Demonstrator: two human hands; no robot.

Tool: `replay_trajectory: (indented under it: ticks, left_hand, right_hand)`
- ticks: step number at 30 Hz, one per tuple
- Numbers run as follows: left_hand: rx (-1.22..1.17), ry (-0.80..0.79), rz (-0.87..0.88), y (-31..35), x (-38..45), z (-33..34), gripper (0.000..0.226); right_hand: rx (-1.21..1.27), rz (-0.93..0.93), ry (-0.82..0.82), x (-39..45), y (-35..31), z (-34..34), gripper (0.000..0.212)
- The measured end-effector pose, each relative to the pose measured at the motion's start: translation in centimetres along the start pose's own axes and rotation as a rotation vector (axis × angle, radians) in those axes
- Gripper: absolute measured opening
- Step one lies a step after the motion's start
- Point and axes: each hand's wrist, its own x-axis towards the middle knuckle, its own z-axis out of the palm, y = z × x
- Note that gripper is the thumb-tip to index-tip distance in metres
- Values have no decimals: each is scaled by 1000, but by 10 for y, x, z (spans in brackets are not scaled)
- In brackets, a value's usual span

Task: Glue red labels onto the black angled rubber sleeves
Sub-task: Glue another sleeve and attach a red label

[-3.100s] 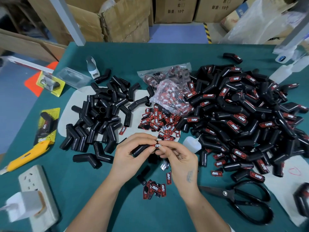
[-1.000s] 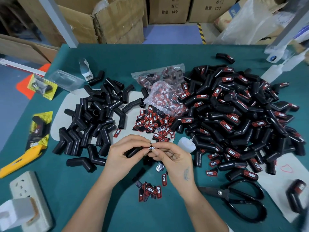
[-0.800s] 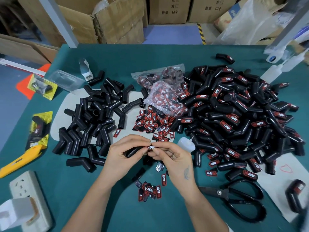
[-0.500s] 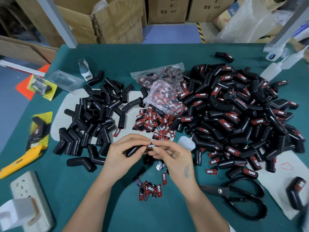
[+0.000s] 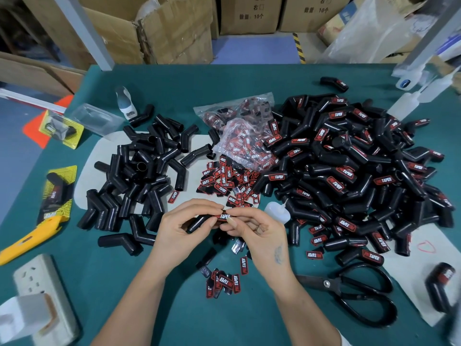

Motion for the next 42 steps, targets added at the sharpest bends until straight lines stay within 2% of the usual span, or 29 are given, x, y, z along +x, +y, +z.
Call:
replay_trajectory:
  ticks: [11, 20, 31, 42]
  left_hand:
    - [-25, -5, -4, 1, -1, 0, 15]
    - [1, -8, 6, -1, -2, -1, 21]
    - [-2, -18, -21, -3, -2, 0, 24]
    - [-5, 26, -6, 0, -2, 8, 16]
  right_hand:
    - [-5, 12, 7, -1, 0, 0, 28]
    - [-28, 29, 19, -1, -1, 0, 16]
    - [-41, 24, 22, 0, 2, -1, 16]
    - [-29, 9, 8, 2, 4, -2, 20]
